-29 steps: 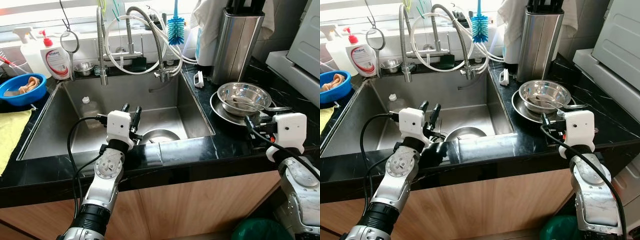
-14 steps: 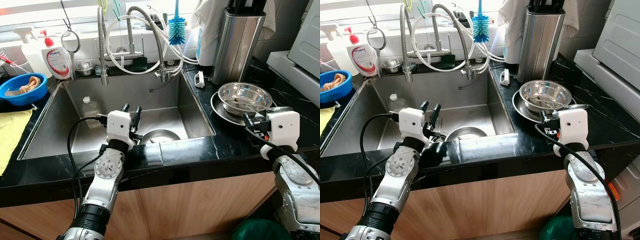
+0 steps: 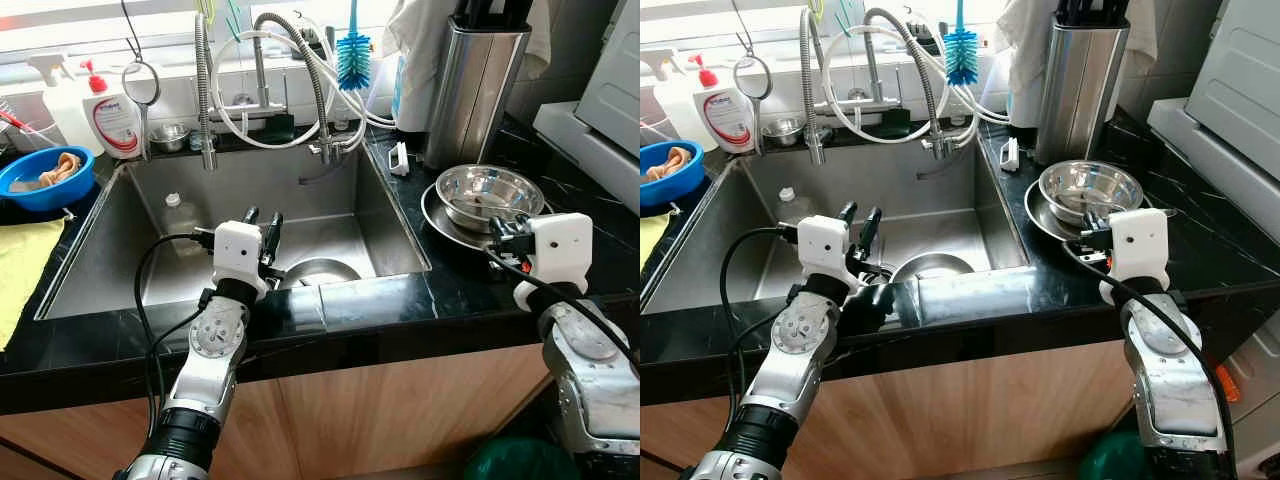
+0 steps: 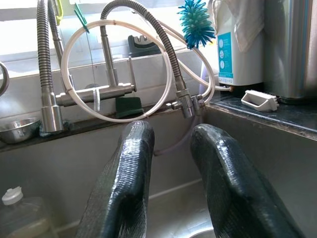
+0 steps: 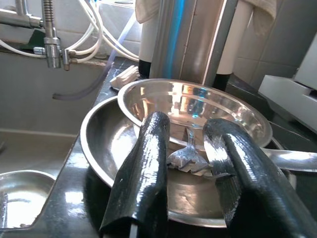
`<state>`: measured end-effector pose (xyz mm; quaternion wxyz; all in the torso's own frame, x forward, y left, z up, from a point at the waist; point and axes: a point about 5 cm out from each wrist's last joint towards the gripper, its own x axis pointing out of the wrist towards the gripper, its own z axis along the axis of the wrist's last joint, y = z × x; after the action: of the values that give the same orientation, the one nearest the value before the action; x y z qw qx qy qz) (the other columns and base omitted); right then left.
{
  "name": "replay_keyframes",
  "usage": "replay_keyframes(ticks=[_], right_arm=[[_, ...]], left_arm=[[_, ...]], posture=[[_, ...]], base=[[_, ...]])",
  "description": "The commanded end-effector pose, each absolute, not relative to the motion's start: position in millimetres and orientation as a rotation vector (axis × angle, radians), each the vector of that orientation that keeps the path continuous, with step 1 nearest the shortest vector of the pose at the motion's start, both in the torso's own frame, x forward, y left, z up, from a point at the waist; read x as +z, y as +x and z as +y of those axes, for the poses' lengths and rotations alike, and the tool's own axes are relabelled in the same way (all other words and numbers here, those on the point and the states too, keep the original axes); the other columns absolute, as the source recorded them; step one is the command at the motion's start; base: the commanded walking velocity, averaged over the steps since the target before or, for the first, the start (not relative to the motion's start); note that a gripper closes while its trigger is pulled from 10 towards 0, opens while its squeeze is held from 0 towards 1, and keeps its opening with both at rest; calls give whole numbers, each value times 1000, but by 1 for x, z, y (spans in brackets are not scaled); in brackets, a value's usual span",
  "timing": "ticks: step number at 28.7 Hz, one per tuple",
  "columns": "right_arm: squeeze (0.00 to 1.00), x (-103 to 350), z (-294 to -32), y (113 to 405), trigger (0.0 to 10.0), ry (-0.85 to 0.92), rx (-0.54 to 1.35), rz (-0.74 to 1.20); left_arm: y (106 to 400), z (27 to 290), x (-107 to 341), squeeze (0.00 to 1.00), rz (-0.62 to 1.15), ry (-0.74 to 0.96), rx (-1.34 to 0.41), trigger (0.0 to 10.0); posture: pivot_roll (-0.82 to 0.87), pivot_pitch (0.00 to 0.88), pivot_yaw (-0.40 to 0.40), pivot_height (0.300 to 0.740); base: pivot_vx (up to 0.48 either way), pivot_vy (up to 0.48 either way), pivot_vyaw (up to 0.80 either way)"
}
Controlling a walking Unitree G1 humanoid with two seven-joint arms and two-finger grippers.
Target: Kitchen organization
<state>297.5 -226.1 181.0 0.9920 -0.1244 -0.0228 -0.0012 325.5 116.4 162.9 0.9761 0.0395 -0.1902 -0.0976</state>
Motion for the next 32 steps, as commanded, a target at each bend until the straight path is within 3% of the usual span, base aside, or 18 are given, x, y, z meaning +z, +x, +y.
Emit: replay_keyframes(ticks=[1, 20, 21, 22, 32], right_arm=[[0, 186, -222, 300, 0, -246, 11, -57], [0, 210, -218, 302, 157, -236, 4, -172], [0, 214, -218, 302, 4078, -263, -1, -194], [0, 218, -218, 303, 10000, -268, -10, -216], [0, 226, -218, 304, 10000, -269, -31, -251]], left_arm=[[325, 120, 165, 0, -391, 91, -194, 10000], [326, 118, 166, 0, -397, 89, -200, 10000], [326, 118, 166, 0, -397, 89, -200, 10000], [326, 118, 166, 0, -398, 89, -200, 10000], [325, 118, 166, 0, -396, 86, -193, 10000]], posture=[[-170, 0, 48, 740], [-175, 0, 50, 740], [-175, 0, 50, 740], [-175, 0, 50, 740], [-175, 0, 44, 740]], base=[[0, 0, 0], [0, 0, 0], [0, 0, 0], [0, 0, 0], [0, 0, 0]])
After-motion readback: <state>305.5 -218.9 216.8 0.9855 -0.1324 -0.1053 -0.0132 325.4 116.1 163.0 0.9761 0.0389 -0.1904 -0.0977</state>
